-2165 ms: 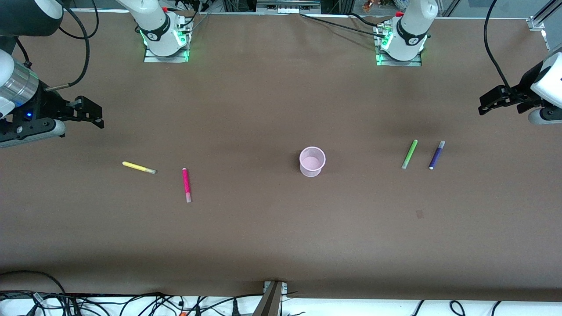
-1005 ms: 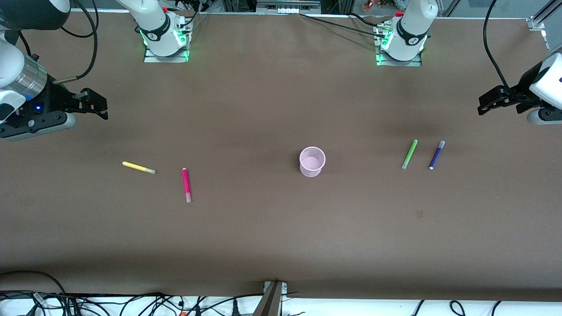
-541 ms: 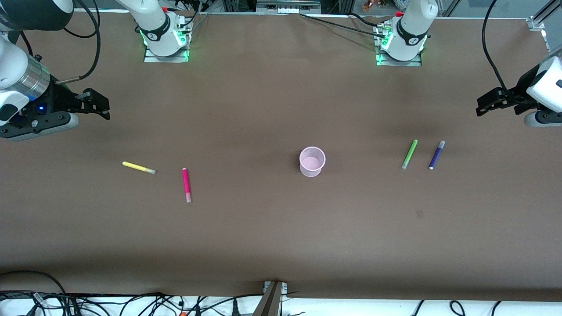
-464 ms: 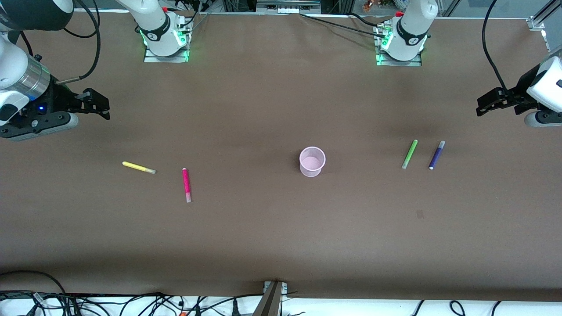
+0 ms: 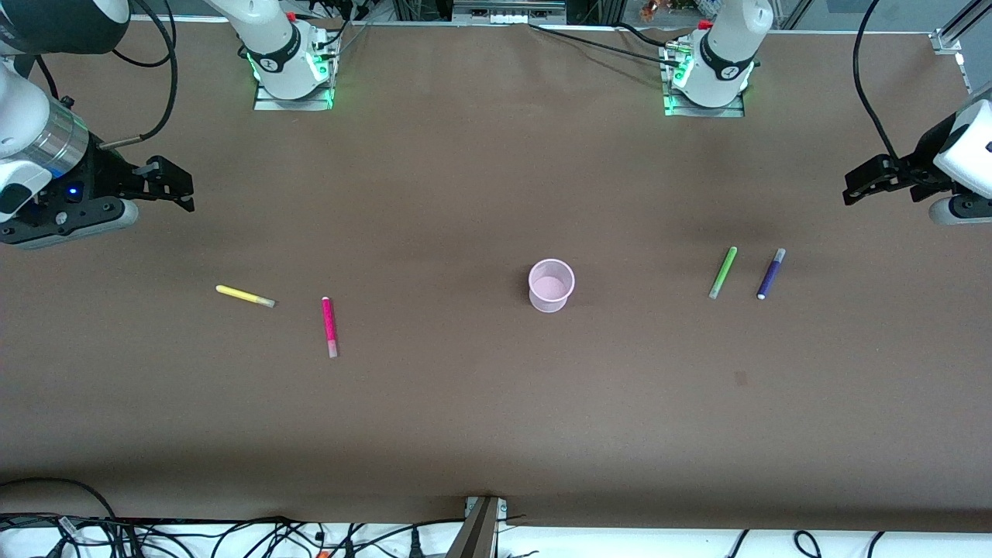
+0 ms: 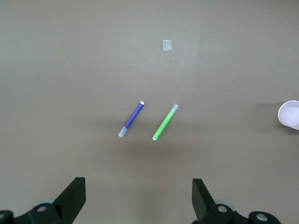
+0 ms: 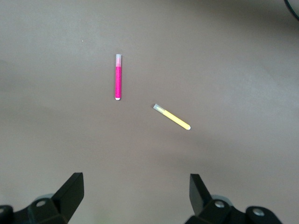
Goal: Organize pens into pink holder with both arms
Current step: 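Reach both grippers down toward the pink and blue markers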
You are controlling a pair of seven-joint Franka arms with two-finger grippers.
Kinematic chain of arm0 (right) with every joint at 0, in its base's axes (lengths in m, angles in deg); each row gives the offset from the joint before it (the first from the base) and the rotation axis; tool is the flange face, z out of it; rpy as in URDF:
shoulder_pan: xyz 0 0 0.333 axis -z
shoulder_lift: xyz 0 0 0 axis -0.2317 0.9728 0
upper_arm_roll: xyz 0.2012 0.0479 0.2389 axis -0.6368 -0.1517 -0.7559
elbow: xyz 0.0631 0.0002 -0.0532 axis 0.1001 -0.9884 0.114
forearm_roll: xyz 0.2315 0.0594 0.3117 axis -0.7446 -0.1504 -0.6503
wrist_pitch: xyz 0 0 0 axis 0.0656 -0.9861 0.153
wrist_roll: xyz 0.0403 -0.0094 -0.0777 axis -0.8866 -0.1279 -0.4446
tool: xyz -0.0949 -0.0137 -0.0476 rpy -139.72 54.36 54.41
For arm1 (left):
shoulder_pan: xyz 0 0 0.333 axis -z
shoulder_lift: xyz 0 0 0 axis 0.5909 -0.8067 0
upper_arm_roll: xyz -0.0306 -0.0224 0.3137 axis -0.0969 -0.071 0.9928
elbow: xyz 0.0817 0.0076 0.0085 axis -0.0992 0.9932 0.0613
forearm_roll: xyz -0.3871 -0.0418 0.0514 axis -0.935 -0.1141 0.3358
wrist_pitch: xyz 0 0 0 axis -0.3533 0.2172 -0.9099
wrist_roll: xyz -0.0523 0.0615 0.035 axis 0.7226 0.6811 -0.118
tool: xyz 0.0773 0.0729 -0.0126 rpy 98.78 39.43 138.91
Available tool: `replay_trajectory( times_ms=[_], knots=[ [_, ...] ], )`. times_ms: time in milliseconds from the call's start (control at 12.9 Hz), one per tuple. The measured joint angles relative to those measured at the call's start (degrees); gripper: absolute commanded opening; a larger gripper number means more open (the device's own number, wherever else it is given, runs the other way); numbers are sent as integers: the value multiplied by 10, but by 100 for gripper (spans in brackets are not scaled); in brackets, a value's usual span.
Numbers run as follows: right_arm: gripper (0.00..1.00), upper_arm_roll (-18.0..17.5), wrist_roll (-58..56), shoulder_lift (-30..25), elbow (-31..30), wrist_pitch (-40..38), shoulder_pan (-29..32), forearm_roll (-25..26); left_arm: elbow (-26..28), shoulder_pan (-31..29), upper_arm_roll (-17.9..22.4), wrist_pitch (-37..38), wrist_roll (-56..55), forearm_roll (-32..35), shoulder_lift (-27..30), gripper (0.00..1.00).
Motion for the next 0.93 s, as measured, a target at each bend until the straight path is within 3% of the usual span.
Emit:
replay_trajectory(
  times_ms=[541, 928],
  knots=[
    [100, -1, 0, 0, 3, 6, -18, 0, 0, 0, -1, 2, 0, 0, -2, 100],
    [100, -1, 0, 0, 5, 6, -22, 0, 1, -7, 4, -2, 0, 1, -56, 100]
  ],
)
